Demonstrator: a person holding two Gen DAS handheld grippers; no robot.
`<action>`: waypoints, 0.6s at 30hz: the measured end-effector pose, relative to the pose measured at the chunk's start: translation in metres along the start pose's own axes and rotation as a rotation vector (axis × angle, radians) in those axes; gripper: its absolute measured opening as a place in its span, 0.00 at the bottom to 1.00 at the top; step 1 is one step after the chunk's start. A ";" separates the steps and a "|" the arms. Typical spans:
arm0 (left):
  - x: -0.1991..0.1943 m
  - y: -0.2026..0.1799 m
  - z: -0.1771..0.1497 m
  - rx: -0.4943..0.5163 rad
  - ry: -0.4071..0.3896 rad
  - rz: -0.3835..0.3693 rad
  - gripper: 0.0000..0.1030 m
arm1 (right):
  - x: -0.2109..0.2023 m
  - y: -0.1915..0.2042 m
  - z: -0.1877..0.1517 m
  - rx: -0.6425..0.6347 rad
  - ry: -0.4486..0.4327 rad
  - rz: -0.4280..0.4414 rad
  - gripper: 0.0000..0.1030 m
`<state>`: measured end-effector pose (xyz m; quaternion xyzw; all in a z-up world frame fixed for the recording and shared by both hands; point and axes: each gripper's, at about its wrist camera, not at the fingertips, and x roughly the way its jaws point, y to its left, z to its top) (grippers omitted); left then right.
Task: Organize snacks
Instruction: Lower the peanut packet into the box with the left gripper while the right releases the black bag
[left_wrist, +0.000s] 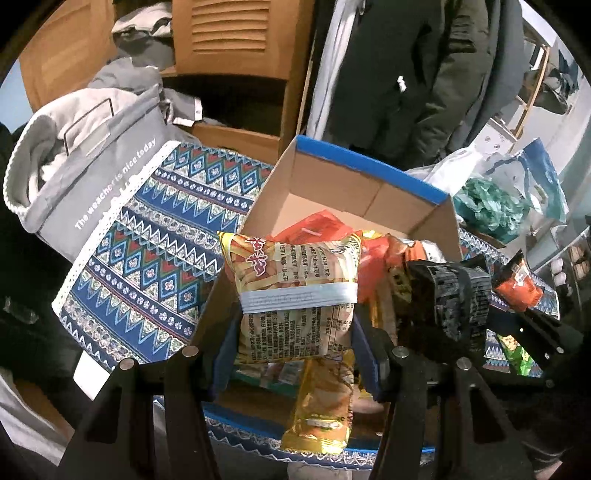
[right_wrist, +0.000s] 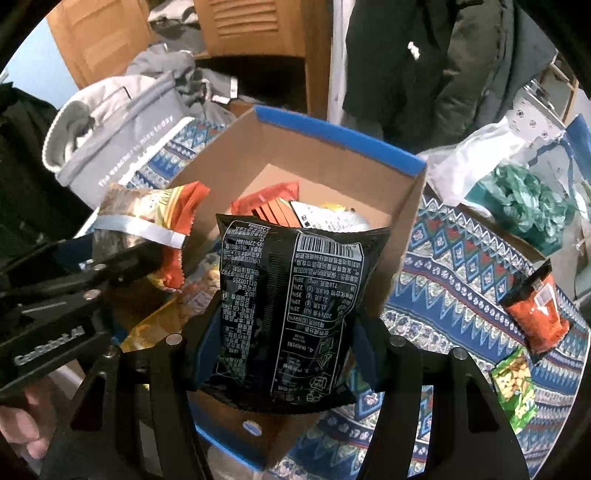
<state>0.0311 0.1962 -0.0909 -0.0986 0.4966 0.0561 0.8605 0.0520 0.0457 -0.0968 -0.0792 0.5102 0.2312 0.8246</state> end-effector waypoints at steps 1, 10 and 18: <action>0.002 0.001 0.000 -0.001 0.004 0.002 0.56 | 0.004 0.000 0.001 0.001 0.004 -0.003 0.60; 0.021 0.012 -0.002 -0.027 0.060 0.021 0.58 | 0.018 0.002 0.008 -0.017 0.005 0.006 0.63; 0.006 0.014 0.001 -0.041 0.030 0.007 0.69 | -0.001 0.002 0.008 -0.034 -0.026 -0.011 0.73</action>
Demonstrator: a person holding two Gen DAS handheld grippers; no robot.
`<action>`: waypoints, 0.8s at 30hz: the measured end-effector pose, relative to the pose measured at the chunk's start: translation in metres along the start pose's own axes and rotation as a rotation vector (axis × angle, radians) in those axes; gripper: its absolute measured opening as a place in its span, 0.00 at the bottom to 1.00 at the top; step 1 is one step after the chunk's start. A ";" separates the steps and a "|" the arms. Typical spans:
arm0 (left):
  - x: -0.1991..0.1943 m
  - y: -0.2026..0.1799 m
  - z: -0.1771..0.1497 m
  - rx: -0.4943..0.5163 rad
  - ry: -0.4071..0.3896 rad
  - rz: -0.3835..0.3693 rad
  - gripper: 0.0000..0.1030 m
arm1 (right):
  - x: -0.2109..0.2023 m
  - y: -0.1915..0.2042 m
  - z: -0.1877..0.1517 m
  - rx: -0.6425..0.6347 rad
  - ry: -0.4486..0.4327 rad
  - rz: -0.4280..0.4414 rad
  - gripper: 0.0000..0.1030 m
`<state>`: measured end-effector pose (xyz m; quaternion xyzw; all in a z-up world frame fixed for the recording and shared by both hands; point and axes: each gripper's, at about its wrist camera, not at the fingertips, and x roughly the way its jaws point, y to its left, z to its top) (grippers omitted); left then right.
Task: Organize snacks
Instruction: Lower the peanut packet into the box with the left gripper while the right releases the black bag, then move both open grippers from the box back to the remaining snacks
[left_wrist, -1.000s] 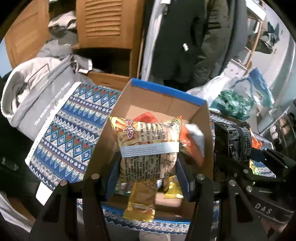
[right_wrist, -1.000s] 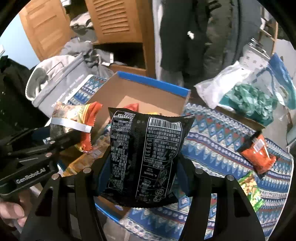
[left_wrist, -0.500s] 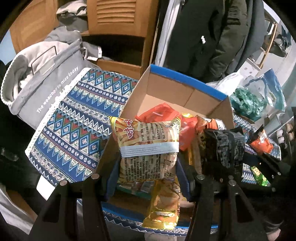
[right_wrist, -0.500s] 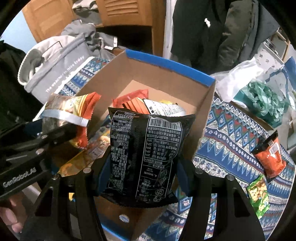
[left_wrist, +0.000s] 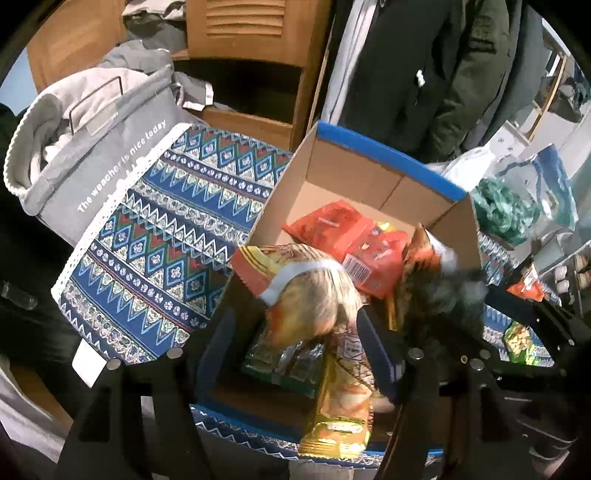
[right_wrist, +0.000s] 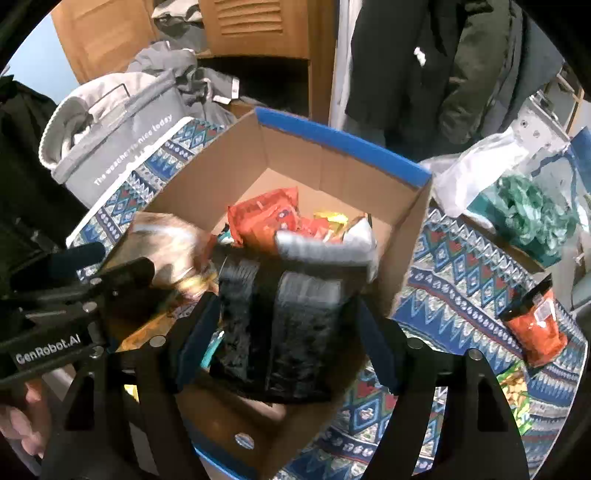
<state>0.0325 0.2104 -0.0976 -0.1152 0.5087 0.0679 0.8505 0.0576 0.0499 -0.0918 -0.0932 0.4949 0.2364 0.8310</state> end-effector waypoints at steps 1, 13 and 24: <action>-0.002 0.000 0.001 -0.002 -0.005 -0.005 0.69 | -0.004 -0.001 0.000 -0.005 -0.007 -0.007 0.74; -0.030 -0.031 0.001 0.053 -0.055 -0.053 0.69 | -0.044 -0.027 -0.012 0.018 -0.060 -0.070 0.74; -0.037 -0.079 -0.006 0.118 -0.039 -0.120 0.69 | -0.075 -0.080 -0.037 0.070 -0.079 -0.135 0.74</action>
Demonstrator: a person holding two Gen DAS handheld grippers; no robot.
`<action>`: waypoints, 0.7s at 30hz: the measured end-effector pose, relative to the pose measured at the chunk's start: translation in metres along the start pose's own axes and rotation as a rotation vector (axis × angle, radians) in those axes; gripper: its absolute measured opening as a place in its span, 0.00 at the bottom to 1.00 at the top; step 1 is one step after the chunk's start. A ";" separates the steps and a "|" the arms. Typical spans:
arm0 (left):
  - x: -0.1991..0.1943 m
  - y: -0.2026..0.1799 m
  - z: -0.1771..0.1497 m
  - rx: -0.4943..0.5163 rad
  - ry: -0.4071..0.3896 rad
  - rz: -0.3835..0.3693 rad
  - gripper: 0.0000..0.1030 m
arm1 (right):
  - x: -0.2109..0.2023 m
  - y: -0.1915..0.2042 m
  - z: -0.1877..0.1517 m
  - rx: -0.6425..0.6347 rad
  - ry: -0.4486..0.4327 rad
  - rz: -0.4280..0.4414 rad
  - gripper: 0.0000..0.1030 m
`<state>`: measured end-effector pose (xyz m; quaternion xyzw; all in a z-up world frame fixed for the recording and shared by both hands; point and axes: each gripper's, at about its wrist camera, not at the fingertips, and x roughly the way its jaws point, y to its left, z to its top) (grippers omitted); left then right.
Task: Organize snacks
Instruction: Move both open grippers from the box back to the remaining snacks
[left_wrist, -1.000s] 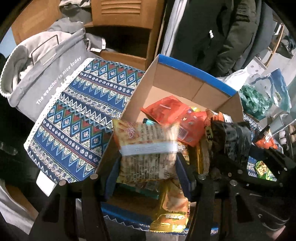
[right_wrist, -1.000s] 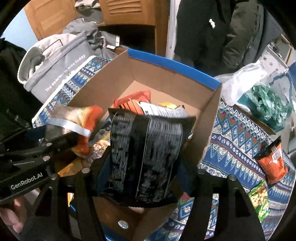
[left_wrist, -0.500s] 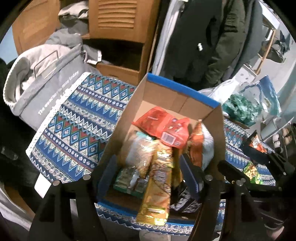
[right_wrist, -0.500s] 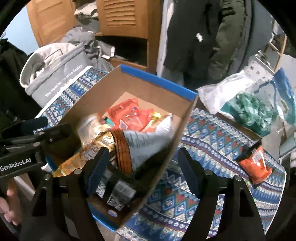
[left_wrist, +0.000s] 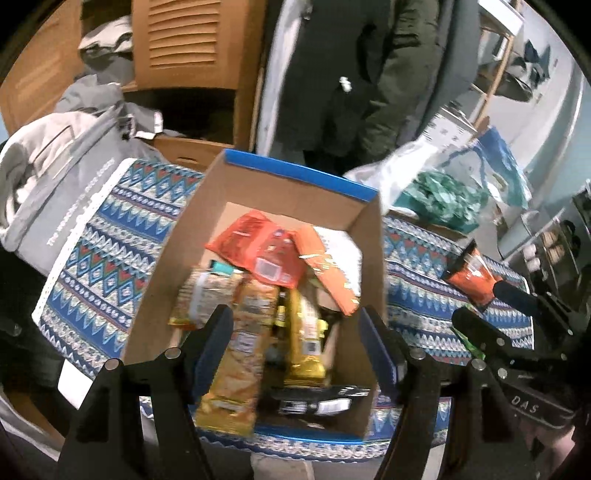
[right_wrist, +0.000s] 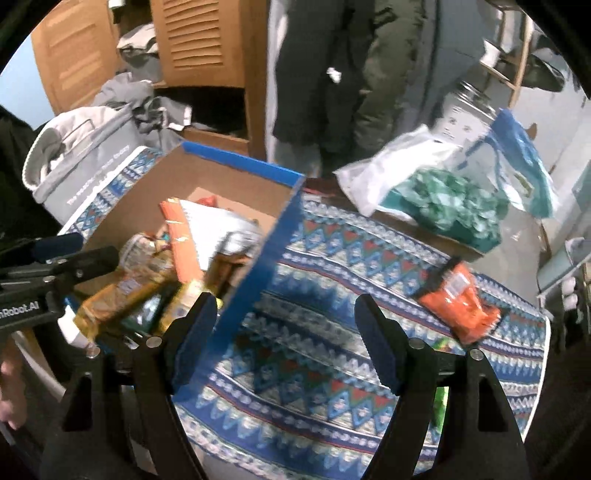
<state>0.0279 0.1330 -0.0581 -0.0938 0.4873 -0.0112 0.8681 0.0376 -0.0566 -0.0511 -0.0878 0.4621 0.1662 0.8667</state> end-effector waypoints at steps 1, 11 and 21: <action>0.001 -0.008 -0.001 0.016 0.003 -0.009 0.69 | -0.001 -0.006 -0.002 0.005 0.000 -0.006 0.74; 0.016 -0.073 -0.012 0.100 0.073 -0.069 0.70 | -0.016 -0.075 -0.032 0.069 0.007 -0.080 0.74; 0.038 -0.131 -0.014 0.140 0.131 -0.084 0.70 | -0.012 -0.143 -0.050 0.108 0.038 -0.103 0.74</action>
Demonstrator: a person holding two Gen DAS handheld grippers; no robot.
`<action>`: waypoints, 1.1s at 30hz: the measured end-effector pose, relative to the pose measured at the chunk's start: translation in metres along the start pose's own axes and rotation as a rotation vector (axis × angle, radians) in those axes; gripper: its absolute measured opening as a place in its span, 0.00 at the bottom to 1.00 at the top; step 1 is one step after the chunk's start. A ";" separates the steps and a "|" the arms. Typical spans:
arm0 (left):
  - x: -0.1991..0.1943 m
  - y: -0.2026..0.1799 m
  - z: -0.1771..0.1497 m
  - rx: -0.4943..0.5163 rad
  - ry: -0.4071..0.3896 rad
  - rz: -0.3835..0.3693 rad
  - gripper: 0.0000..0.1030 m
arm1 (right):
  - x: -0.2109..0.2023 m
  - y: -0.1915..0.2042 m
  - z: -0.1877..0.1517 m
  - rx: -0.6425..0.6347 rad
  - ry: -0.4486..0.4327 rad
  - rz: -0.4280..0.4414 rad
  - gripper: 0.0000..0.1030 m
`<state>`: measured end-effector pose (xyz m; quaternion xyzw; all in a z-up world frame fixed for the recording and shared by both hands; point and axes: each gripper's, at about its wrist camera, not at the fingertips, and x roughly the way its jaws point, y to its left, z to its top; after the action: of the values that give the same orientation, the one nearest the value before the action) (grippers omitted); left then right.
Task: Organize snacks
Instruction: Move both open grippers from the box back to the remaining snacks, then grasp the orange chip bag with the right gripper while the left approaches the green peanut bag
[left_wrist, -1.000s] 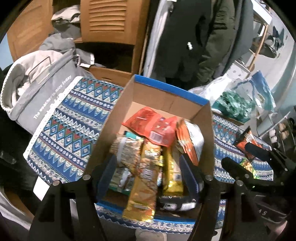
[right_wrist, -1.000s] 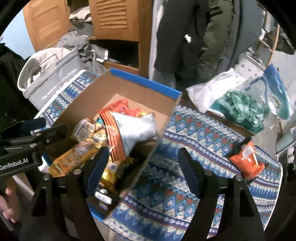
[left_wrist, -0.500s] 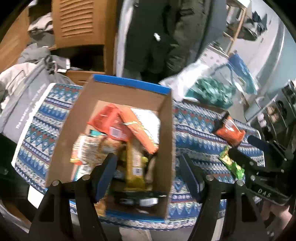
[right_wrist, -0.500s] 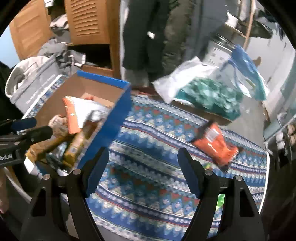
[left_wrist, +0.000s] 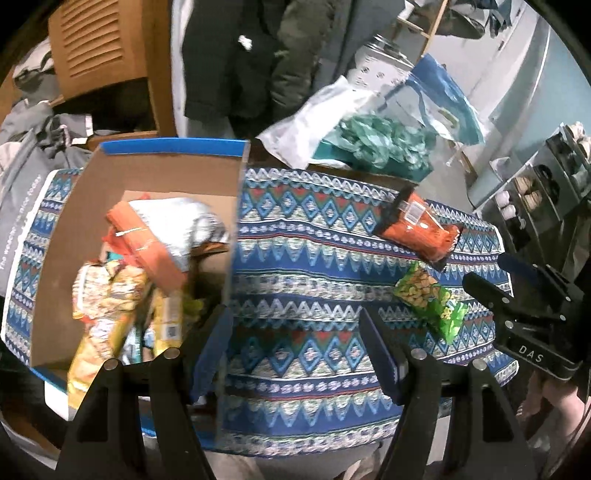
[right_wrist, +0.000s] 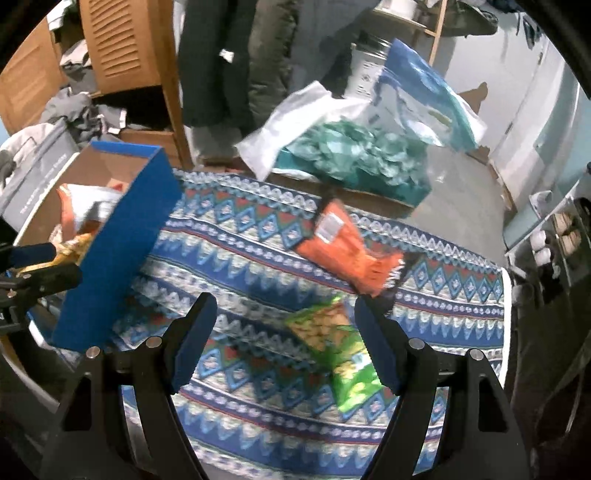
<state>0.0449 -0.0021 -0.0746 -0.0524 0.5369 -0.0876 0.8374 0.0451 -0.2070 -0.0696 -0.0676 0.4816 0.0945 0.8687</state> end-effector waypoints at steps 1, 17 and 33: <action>0.004 -0.007 0.003 -0.001 0.007 0.002 0.70 | 0.002 -0.006 0.001 -0.003 0.002 0.000 0.74; 0.092 -0.046 0.053 0.003 0.096 0.055 0.75 | 0.087 -0.056 0.045 -0.203 0.107 0.041 0.74; 0.155 -0.064 0.082 -0.023 0.153 0.037 0.75 | 0.163 -0.059 0.039 -0.328 0.219 -0.008 0.74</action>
<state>0.1769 -0.0972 -0.1669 -0.0454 0.6011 -0.0695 0.7948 0.1750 -0.2402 -0.1865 -0.2199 0.5509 0.1602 0.7890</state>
